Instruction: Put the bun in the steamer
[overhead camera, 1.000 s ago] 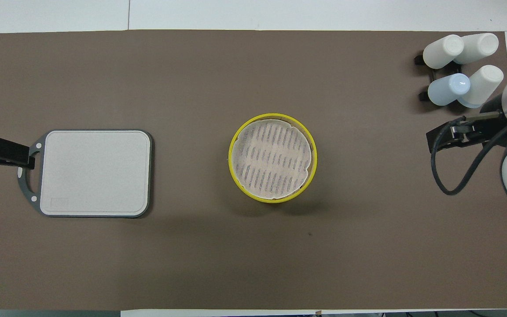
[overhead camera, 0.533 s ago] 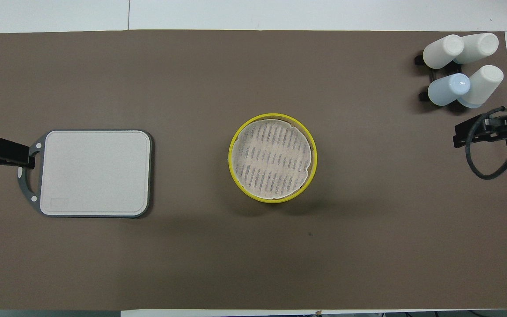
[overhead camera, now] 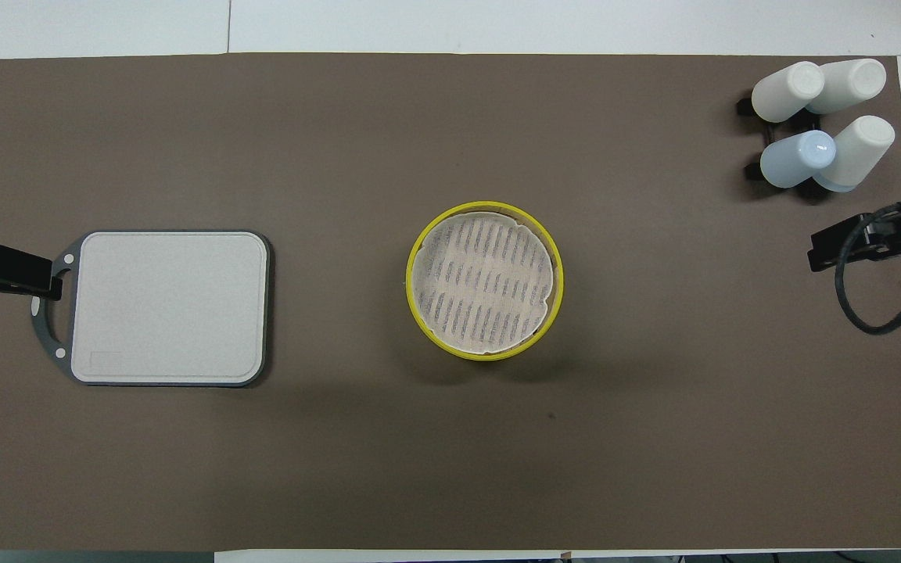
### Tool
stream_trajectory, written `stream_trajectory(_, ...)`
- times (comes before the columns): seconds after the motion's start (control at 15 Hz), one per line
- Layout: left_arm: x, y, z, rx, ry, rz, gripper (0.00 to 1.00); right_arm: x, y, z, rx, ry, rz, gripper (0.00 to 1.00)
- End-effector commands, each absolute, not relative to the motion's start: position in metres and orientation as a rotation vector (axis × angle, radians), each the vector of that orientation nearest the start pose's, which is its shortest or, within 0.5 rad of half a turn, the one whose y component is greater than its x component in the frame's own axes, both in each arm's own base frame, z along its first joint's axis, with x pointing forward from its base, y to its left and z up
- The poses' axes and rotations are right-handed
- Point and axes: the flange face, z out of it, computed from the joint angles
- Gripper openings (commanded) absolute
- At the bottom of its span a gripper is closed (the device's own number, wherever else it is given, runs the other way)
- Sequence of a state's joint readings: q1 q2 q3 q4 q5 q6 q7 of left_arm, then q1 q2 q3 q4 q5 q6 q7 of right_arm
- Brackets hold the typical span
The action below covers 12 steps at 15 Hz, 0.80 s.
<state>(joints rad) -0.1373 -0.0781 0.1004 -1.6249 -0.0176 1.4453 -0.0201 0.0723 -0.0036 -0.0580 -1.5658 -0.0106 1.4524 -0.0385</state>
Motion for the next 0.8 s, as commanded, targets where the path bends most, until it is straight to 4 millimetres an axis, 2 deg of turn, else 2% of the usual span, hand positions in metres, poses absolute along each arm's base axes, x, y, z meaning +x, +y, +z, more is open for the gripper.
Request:
stream_trajectory(0.0, 0.513, -0.016, 0.634, -3.178, 0.041, 0.136, 1.00, 0.520, 0.005, 0.629, -3.135, -0.132, 0.159, 1.00)
stream_trajectory(0.2, 0.513, -0.016, 0.634, -3.177, 0.041, 0.136, 1.00, 0.508, -0.002, 0.633, -3.129, -0.116, 0.193, 1.00)
stream_trajectory(0.33, 0.513, -0.016, 0.634, -3.178, 0.041, 0.136, 1.00, 0.512, -0.006, 0.622, -3.133, -0.095, 0.124, 1.00)
stream_trajectory(0.73, 0.513, -0.016, 0.634, -3.177, 0.041, 0.136, 1.00, 0.515, -0.008, 0.618, -3.136, -0.092, 0.097, 1.00)
